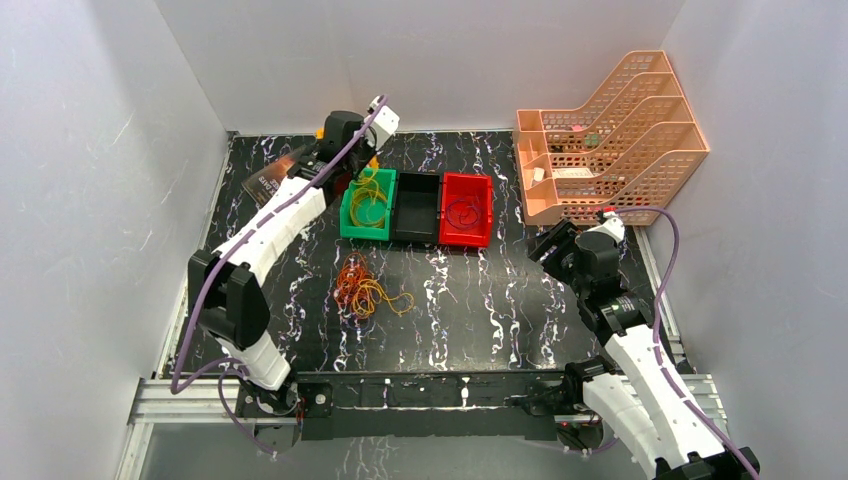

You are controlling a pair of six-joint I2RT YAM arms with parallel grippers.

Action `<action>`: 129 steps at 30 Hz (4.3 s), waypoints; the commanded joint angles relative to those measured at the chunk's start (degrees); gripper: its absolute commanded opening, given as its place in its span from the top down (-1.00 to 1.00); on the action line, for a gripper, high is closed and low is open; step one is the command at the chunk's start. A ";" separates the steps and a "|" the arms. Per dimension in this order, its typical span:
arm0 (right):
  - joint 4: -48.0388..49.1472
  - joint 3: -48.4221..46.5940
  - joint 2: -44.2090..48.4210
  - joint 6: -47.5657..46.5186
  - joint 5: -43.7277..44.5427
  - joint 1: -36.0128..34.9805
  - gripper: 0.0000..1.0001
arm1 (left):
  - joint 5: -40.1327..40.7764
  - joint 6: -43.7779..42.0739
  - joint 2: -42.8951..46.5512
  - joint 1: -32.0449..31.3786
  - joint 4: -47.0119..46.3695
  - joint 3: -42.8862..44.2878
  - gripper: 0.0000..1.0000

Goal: Untangle the cables

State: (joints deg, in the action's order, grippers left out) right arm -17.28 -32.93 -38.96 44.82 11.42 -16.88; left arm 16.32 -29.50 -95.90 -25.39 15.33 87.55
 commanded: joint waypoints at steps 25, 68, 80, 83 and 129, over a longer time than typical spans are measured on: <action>2.71 0.42 0.95 -0.86 -0.02 0.14 -0.44 | -10.95 12.89 -8.06 1.59 -0.02 -1.85 1.00; 4.01 1.56 0.07 -0.43 -0.66 0.23 -0.44 | -24.24 42.76 -8.61 15.49 -6.46 -10.11 1.00; 4.07 1.90 0.16 -0.30 -0.62 0.19 -0.44 | -23.45 41.98 -11.58 12.45 -4.98 -7.40 1.00; 4.26 1.92 0.03 -0.26 -0.84 0.20 -0.44 | -20.58 41.12 -12.32 10.32 -3.75 -6.60 1.00; 11.28 -0.76 -17.08 -7.32 -10.55 -18.28 -0.71 | -20.17 40.51 22.78 9.12 3.92 -26.77 -0.96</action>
State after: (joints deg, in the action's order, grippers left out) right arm -12.01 -29.91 -52.45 35.81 -2.39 -26.70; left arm -4.29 9.34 -77.89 -16.34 18.02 64.14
